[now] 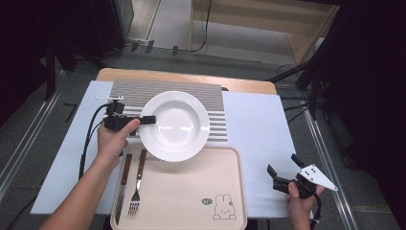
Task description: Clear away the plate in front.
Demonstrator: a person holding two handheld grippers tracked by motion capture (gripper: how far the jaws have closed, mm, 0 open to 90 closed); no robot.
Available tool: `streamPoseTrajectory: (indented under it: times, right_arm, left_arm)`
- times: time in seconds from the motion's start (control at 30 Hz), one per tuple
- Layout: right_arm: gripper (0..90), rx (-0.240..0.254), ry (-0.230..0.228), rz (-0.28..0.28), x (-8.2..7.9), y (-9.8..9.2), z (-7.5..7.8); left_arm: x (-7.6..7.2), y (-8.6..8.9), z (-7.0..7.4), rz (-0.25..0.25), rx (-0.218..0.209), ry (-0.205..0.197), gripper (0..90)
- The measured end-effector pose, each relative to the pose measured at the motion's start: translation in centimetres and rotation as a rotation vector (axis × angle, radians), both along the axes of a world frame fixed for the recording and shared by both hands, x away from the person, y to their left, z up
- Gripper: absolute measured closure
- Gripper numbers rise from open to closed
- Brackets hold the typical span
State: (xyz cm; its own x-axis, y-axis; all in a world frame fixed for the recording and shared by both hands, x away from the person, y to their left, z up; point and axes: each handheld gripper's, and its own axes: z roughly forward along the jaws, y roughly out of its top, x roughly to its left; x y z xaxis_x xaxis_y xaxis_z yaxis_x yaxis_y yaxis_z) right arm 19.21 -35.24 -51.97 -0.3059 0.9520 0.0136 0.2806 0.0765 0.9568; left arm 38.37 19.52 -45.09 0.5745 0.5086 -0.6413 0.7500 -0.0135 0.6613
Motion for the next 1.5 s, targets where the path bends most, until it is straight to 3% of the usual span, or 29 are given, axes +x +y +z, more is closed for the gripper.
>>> streamPoseTrajectory:
  times: [0.83, 1.5]
  right_arm:
    - [0.0, -0.003, 0.001, 0.0, 0.0, 0.1, 0.0]
    - [0.0, -0.002, 0.001, -0.004, -0.1, 0.1, 0.0]
  left_arm:
    - [-4.6, -0.7, -1.9, -0.076, -0.004, 0.022, 79.5]
    - [-7.7, -1.6, -3.8, -0.13, -0.001, 0.069, 79.5]
